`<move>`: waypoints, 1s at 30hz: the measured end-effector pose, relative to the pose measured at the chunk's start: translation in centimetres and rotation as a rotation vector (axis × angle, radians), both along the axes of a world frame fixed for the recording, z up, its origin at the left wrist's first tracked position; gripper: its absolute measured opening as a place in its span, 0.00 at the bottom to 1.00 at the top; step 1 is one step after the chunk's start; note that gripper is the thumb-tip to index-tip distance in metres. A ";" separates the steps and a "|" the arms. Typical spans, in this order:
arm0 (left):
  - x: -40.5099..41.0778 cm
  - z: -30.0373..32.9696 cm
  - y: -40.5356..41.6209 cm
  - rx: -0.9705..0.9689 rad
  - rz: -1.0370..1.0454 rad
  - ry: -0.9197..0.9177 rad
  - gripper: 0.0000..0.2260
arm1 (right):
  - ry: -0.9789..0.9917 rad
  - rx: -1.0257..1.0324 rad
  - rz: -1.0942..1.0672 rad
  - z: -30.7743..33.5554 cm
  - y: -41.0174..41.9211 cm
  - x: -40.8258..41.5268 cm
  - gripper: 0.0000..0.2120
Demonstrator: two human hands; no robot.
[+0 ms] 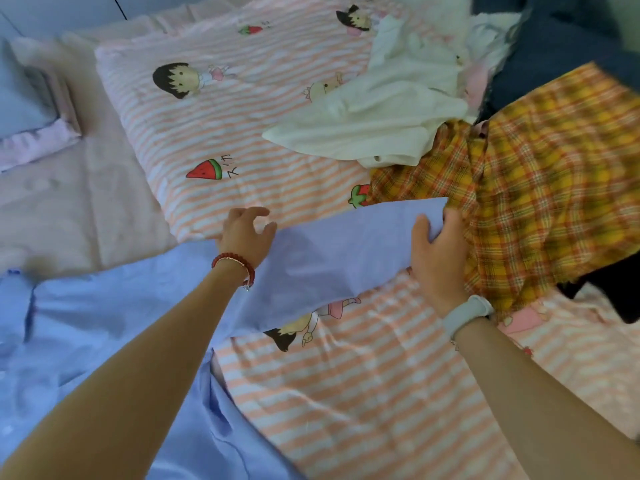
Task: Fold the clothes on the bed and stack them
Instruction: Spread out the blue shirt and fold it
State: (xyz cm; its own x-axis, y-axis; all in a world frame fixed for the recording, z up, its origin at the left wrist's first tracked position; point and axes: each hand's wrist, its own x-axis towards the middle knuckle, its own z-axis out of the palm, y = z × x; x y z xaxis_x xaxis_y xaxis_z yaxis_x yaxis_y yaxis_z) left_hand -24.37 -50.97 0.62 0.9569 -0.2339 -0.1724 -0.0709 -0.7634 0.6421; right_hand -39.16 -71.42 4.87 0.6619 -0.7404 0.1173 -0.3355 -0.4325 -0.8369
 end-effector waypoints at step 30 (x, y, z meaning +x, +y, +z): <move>-29.2 -6.1 45.8 -0.128 0.611 0.473 0.08 | 0.410 -0.456 1.062 -7.4 46.0 -14.7 0.19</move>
State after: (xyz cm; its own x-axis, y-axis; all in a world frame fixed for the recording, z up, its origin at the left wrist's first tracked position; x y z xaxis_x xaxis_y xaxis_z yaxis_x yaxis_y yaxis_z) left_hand -53.59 -5.16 -5.47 0.7539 0.2652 -0.6011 0.6412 -0.4967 0.5850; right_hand -53.90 -25.38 -2.53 0.9606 0.2434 -0.1343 0.1590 -0.8774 -0.4526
